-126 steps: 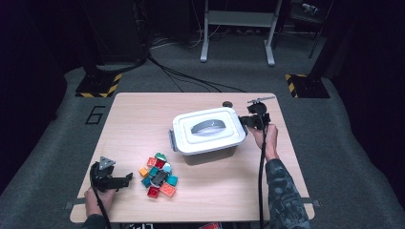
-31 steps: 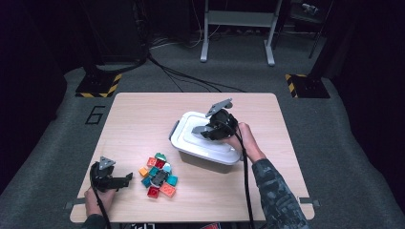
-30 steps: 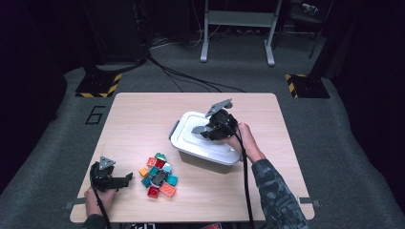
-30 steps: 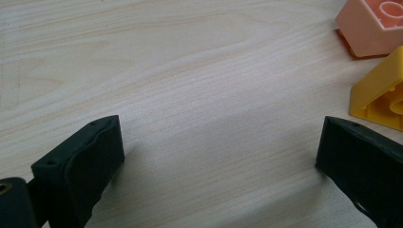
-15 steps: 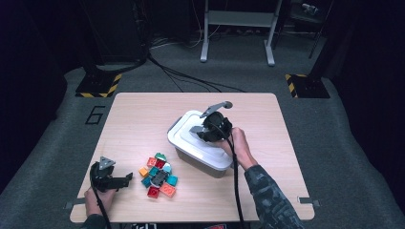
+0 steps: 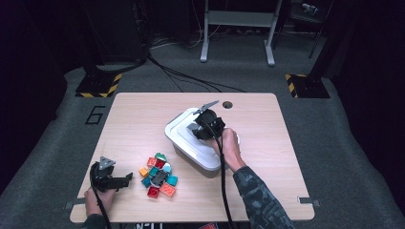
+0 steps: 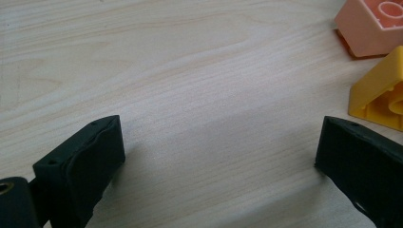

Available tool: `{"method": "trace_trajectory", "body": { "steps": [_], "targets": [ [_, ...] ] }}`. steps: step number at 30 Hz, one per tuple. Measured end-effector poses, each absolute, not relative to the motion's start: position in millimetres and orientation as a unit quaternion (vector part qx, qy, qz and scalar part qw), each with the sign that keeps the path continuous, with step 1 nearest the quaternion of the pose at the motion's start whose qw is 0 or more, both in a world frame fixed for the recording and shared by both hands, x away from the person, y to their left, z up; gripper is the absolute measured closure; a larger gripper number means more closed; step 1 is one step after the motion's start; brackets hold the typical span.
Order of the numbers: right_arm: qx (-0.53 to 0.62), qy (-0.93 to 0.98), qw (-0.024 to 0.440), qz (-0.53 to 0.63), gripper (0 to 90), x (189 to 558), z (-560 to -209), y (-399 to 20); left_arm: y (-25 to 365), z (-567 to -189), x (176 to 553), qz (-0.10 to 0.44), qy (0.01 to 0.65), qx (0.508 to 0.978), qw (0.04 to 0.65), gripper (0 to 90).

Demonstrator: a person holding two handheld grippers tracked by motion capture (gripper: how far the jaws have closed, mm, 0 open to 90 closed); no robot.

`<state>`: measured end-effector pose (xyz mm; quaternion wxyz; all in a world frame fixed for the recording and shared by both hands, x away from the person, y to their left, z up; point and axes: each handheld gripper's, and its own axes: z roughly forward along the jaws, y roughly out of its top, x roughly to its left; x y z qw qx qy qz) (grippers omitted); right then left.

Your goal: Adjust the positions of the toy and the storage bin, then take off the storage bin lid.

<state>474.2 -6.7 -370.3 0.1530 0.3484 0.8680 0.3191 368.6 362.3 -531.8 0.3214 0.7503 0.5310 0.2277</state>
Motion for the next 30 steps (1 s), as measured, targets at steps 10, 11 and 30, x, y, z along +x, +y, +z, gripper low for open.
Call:
{"method": "trace_trajectory", "body": {
  "steps": [10,11,30],
  "targets": [
    [0.369,0.86,0.163,0.311,66.6,474,-371,6,362,-532,369,0.229,0.532,0.748,0.324,2.1],
    [0.375,0.86,0.16,0.309,66.6,473,-371,7,362,-532,368,0.228,0.532,0.748,0.324,2.1],
    [0.361,0.866,0.163,0.305,66.8,475,-370,10,362,-532,369,0.228,0.531,0.749,0.324,2.2]
  ]
}}
